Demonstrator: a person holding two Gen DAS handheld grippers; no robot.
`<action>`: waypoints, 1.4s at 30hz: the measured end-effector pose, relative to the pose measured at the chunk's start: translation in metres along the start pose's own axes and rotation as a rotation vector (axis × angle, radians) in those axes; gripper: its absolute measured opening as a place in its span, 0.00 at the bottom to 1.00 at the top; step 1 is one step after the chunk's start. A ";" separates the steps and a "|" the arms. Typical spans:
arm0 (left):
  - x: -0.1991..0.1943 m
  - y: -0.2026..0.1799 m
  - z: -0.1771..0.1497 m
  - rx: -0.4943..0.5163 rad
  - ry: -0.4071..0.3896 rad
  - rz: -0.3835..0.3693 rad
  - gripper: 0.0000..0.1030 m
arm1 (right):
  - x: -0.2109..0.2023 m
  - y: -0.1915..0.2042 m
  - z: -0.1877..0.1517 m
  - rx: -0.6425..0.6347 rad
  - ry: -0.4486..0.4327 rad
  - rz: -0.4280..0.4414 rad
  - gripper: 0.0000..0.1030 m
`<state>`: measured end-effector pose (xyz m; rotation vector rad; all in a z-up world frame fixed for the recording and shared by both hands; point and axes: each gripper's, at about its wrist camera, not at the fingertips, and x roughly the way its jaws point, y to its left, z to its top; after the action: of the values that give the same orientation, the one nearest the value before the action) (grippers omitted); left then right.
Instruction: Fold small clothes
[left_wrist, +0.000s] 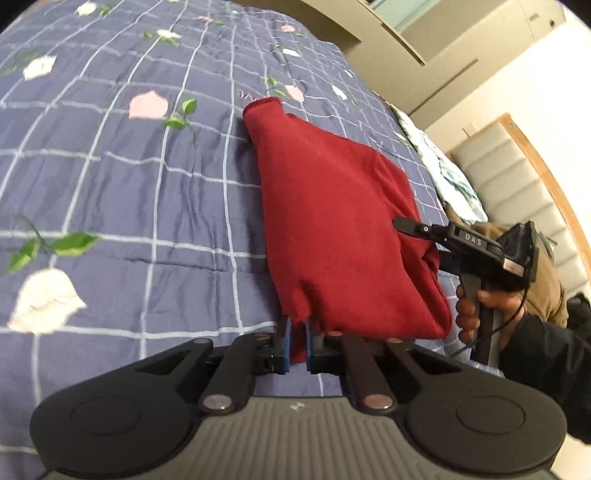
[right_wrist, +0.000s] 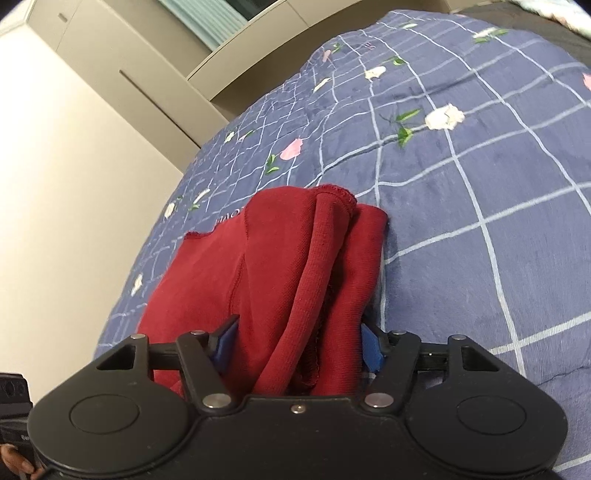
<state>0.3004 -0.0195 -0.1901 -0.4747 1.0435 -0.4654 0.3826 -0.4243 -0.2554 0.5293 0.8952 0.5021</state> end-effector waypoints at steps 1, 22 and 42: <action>-0.003 0.002 0.001 0.005 -0.002 0.007 0.07 | 0.000 -0.001 0.000 0.002 -0.001 0.003 0.64; 0.072 -0.001 0.077 -0.205 -0.032 0.040 0.65 | 0.009 0.014 0.006 0.047 0.013 -0.030 0.78; 0.000 -0.039 0.093 -0.117 -0.042 0.193 0.24 | -0.026 0.111 -0.003 -0.052 -0.063 -0.059 0.30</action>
<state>0.3783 -0.0366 -0.1285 -0.4804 1.0682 -0.2235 0.3457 -0.3549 -0.1719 0.4671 0.8332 0.4516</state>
